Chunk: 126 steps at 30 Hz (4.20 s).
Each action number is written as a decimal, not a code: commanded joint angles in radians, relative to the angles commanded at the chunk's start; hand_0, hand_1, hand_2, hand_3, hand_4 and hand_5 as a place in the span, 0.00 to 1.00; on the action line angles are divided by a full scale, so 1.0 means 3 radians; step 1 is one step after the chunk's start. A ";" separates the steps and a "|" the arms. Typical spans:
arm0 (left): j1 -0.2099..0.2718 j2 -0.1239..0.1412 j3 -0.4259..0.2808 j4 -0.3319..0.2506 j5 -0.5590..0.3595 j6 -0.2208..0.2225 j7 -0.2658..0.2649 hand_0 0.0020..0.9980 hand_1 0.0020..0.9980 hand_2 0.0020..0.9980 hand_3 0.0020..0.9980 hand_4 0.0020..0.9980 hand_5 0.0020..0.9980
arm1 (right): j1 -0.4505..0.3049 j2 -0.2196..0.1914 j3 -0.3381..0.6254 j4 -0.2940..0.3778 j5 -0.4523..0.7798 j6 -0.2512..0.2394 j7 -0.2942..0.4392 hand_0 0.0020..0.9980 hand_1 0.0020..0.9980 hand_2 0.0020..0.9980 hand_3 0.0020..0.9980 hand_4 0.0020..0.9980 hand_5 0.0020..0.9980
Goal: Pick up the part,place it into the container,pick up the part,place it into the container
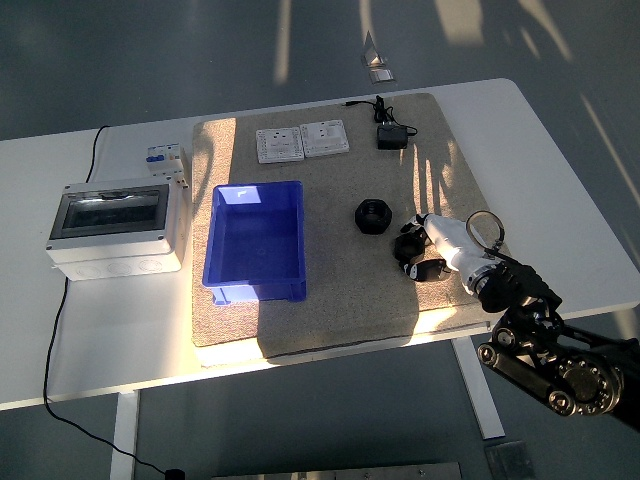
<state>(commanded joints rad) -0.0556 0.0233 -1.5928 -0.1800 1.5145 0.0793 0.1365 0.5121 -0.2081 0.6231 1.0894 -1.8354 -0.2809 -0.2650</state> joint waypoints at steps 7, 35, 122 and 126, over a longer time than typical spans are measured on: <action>0.0003 0.0002 -0.0007 0.0000 0.0015 0.0003 0.0000 0.71 0.70 0.74 0.79 0.82 0.80 | -0.0005 0.0001 0.0039 0.0007 0.0083 -0.0164 0.0169 0.59 0.27 0.49 0.60 0.40 0.00; -0.0041 0.0042 -0.0042 0.0000 0.0039 0.0034 0.0008 0.71 0.70 0.73 0.79 0.82 0.81 | 0.1108 0.0585 -0.1203 -0.0174 0.0414 -0.0047 0.0742 0.71 0.65 0.66 0.65 0.35 0.00; -0.0034 0.0046 -0.0114 0.0000 0.0215 0.0054 -0.0092 0.71 0.69 0.71 0.77 0.82 0.83 | 0.0757 0.0691 -0.0825 -0.1172 0.0689 -0.0202 0.0560 0.90 0.73 0.67 0.70 0.67 0.16; -0.0035 0.0045 -0.0116 0.0000 0.0218 0.0054 -0.0093 0.71 0.69 0.71 0.77 0.82 0.83 | 0.0750 0.0683 -0.0801 -0.1159 0.0702 -0.0244 0.0592 0.89 0.71 0.66 0.68 0.66 0.15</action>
<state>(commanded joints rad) -0.0661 0.0368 -1.6276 -0.1800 1.5800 0.0956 0.1085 0.7370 -0.0031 0.3828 0.7418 -1.6250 -0.3543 -0.0873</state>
